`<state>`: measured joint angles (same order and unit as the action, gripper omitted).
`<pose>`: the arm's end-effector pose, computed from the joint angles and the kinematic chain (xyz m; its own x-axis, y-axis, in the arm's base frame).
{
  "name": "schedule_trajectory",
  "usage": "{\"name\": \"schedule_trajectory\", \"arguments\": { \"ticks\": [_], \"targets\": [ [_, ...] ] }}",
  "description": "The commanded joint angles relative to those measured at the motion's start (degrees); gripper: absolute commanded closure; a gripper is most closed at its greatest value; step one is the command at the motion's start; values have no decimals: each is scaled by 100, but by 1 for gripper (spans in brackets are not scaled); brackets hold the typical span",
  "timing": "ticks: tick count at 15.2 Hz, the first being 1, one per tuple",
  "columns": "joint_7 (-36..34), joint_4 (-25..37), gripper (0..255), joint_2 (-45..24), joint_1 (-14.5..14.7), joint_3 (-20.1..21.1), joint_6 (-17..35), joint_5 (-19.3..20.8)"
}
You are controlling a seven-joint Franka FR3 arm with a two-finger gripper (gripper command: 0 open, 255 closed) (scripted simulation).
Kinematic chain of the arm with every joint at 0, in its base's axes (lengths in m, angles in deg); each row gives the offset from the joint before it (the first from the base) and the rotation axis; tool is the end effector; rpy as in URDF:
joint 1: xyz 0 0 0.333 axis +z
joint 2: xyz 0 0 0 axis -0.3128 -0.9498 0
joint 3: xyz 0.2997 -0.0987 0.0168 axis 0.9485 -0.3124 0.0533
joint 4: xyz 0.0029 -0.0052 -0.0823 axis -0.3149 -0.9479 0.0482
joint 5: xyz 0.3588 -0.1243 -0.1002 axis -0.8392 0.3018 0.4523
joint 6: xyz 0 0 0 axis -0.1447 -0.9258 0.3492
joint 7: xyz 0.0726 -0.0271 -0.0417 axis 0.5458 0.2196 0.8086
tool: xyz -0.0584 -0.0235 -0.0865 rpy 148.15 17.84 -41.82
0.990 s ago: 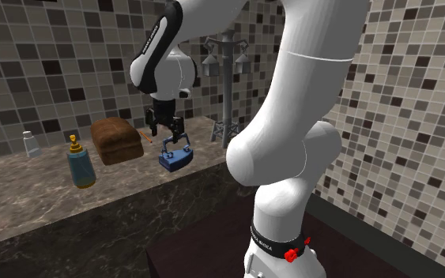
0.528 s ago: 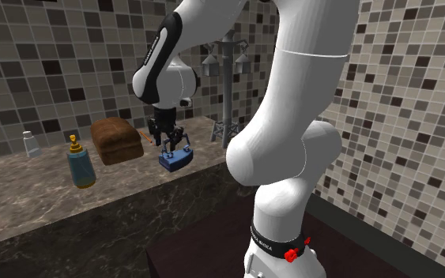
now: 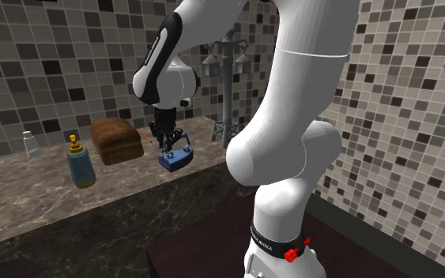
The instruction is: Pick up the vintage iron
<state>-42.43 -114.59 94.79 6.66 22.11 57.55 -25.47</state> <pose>0.4621 0.0606 0.3394 0.4785 -0.8767 0.0482 -0.8645 -0.4800 -0.1490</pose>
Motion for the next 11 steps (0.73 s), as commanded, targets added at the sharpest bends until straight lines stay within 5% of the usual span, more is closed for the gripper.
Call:
{"name": "schedule_trajectory", "arguments": {
  "ticks": [1,11],
  "targets": [
    [-11,19,255,-25,-3,3,-2,11],
    [106,349,255,529,36,-81,-871,-149]
  ]
}}
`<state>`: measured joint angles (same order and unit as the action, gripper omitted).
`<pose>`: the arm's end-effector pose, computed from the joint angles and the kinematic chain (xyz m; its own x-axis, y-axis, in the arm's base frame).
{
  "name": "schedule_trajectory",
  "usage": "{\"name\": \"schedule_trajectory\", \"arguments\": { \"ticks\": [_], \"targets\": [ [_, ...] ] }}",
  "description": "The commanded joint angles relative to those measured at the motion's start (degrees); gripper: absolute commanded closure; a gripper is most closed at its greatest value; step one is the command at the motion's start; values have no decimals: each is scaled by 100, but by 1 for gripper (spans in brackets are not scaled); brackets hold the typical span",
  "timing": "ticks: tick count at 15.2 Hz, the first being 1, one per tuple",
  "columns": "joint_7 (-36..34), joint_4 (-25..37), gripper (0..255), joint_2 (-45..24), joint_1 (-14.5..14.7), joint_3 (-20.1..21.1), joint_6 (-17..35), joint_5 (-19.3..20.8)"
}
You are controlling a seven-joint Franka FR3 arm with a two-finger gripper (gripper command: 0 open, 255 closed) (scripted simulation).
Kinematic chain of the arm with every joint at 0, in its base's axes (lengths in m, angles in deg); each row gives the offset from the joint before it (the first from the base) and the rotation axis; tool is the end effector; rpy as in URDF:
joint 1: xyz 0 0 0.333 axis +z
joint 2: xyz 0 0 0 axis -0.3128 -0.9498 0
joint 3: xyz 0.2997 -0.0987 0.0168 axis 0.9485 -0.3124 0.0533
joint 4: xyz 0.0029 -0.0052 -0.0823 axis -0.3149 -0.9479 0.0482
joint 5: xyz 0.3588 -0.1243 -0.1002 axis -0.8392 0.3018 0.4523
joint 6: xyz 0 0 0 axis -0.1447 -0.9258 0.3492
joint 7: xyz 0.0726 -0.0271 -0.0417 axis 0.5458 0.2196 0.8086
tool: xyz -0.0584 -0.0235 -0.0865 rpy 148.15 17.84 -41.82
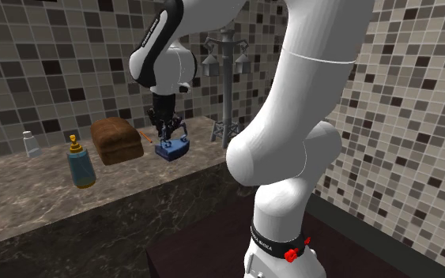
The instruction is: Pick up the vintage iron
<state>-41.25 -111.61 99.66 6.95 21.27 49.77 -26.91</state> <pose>0.4628 0.0595 0.3861 0.4783 -0.8769 0.0475 -0.8648 -0.4797 -0.1484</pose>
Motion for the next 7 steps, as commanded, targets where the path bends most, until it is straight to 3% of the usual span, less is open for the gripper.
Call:
{"name": "schedule_trajectory", "arguments": {
  "ticks": [1,7],
  "targets": [
    [-4,91,255,89,9,-7,-178,-14],
    [19,269,255,266,16,-43,-530,-42]
  ]
}}
